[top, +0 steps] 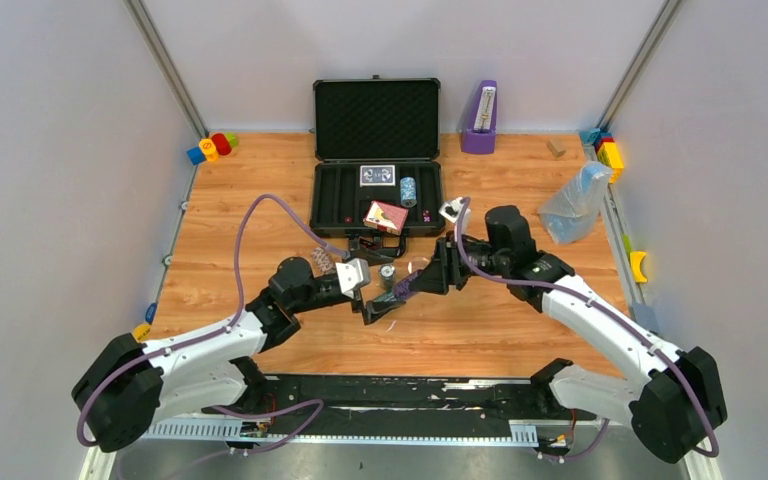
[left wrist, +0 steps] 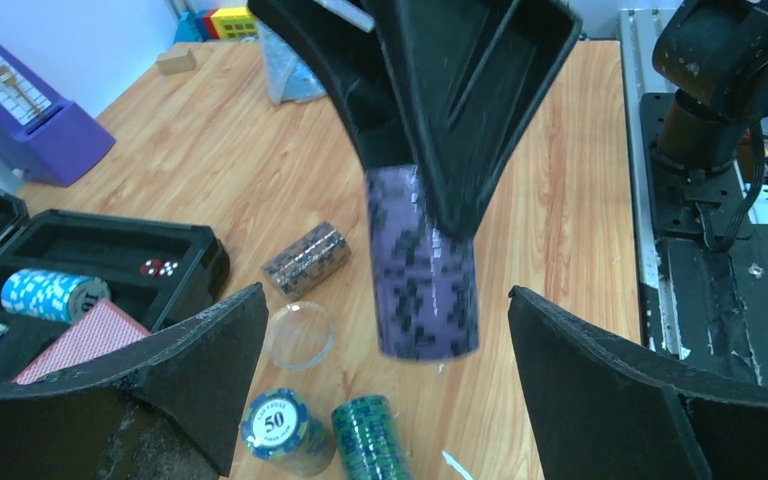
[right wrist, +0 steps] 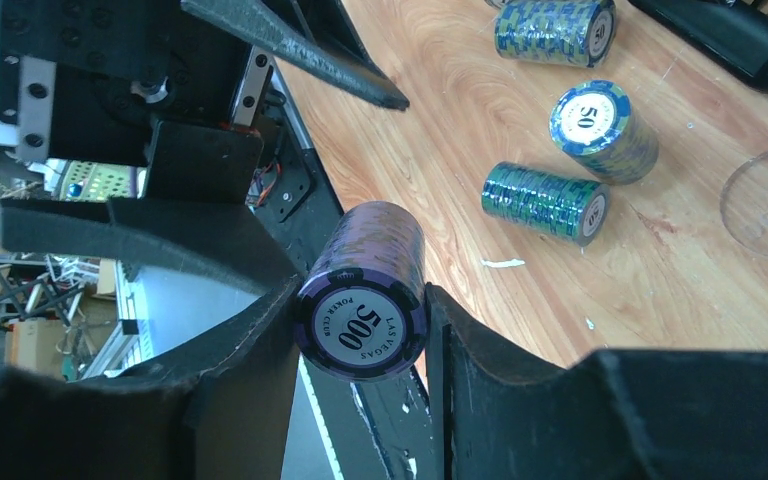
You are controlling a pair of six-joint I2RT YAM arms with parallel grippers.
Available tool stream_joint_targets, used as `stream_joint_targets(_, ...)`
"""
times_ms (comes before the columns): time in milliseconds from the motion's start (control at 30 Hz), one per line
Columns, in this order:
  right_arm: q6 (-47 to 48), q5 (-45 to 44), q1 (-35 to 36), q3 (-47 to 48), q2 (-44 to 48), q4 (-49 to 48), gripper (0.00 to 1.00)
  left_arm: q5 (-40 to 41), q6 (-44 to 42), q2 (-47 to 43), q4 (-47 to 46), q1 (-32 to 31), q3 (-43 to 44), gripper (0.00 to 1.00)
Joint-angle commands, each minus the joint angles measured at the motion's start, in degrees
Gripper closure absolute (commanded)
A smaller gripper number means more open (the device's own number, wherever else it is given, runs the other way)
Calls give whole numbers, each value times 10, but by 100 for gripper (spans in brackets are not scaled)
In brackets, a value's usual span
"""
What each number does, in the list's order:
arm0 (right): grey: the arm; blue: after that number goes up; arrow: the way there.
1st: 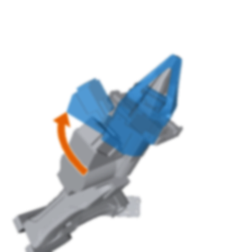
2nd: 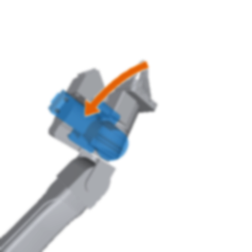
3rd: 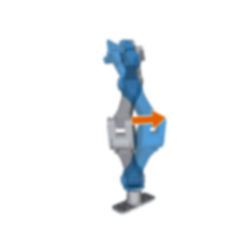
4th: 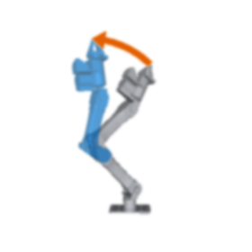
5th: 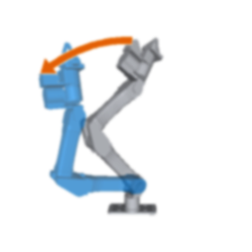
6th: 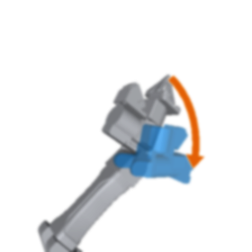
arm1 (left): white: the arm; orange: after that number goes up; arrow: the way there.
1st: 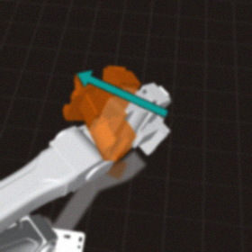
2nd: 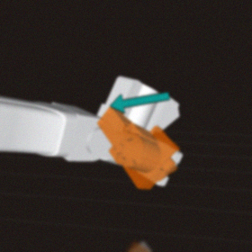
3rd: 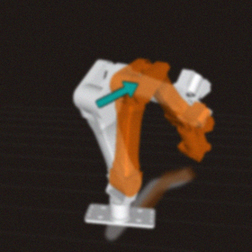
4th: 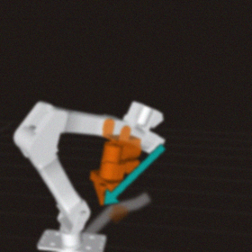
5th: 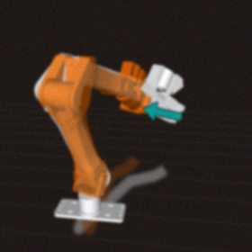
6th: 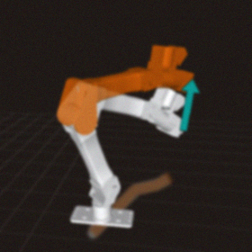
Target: Pack up texas hold em set
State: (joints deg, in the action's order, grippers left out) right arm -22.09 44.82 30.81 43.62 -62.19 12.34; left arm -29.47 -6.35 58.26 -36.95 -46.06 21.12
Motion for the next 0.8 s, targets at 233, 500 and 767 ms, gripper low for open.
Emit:
stream_joint_targets(233,-13,-103,62,42,-2,-89,100,7,-16,27,4,-26,45,6)
stream_joint_targets(500,-22,-86,64,45,-14,-102,100,8,-19,24,17,-28,45,15)
stream_joint_targets(767,-45,-56,65,45,-16,-118,99,20,-20,24,36,-29,58,35)
